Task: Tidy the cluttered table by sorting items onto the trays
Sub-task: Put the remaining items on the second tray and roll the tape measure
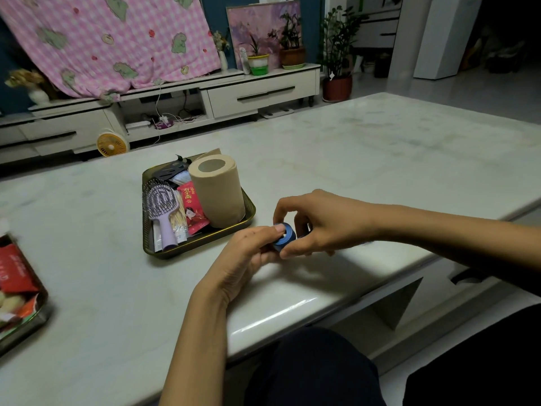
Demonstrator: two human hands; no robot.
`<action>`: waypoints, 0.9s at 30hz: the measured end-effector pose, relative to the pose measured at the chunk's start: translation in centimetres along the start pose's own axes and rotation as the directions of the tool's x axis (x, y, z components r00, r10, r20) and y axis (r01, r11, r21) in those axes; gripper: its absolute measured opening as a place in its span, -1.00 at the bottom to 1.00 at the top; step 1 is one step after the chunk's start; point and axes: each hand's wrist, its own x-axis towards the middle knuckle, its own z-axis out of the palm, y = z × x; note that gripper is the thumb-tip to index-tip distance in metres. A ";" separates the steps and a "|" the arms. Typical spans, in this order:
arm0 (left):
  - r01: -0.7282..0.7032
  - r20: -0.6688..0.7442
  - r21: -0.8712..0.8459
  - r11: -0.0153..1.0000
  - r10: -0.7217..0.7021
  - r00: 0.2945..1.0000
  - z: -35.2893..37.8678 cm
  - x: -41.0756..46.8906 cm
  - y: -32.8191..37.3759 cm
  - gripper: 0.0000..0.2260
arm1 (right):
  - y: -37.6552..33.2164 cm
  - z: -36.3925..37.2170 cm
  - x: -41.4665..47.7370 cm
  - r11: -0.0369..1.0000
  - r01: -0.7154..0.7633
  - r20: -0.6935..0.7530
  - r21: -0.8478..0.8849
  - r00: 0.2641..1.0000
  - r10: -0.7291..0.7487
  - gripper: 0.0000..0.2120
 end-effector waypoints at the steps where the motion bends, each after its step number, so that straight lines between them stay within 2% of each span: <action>1: 0.000 0.001 -0.017 1.000 0.000 1.000 0.0 0.0 0.0 -0.73 | 0.1 0.2 0.0 0.992 0.025 -0.059 -0.124 0.998 -0.032 -0.66; 3: -0.007 0.014 -0.027 1.000 0.008 1.000 0.0 0.0 0.0 -0.79 | 0.2 0.8 -0.1 0.926 0.054 -0.162 -0.373 0.979 -0.122 -0.61; 5: -0.014 0.030 -0.016 1.000 0.014 0.999 -0.1 0.1 -0.1 -0.79 | 0.2 1.5 -0.3 0.867 0.078 -0.235 -0.493 0.947 -0.219 -0.57; 9: -0.020 0.064 0.017 1.000 0.019 0.998 -0.2 0.1 -0.2 -0.77 | 0.2 2.3 -0.5 0.845 0.109 -0.314 -0.524 0.898 -0.310 -0.60; 14: -0.030 0.113 0.070 0.997 0.022 0.993 -0.1 -0.1 -0.1 -0.81 | 0.4 2.2 -0.2 0.836 0.056 -0.332 -0.547 0.901 -0.278 -0.64; 17: -0.033 0.112 0.062 0.998 0.026 0.993 -0.2 0.0 -0.2 -0.80 | 0.3 2.0 0.0 0.880 0.013 -0.274 -0.475 0.948 -0.162 -0.64; 19: -0.030 0.108 0.043 0.999 0.025 0.994 -0.2 0.1 -0.2 -0.80 | 0.2 1.4 0.2 0.961 -0.004 -0.179 -0.277 0.983 -0.048 -0.63; 21: -0.010 0.103 0.021 1.000 0.008 0.995 -0.3 0.1 -0.3 -0.77 | 0.1 0.6 0.4 0.988 -0.014 -0.042 -0.154 0.999 0.007 -0.62; 24: 0.008 0.122 0.038 0.999 -0.012 0.992 -0.4 0.1 -0.2 -0.75 | 0.1 -0.3 0.4 0.992 -0.024 0.132 -0.121 0.990 0.040 -0.63; 27: 0.012 0.108 0.051 0.999 -0.017 0.994 -0.3 0.1 -0.1 -0.80 | 0.3 -1.0 0.4 0.994 -0.017 0.164 -0.107 0.986 0.035 -0.64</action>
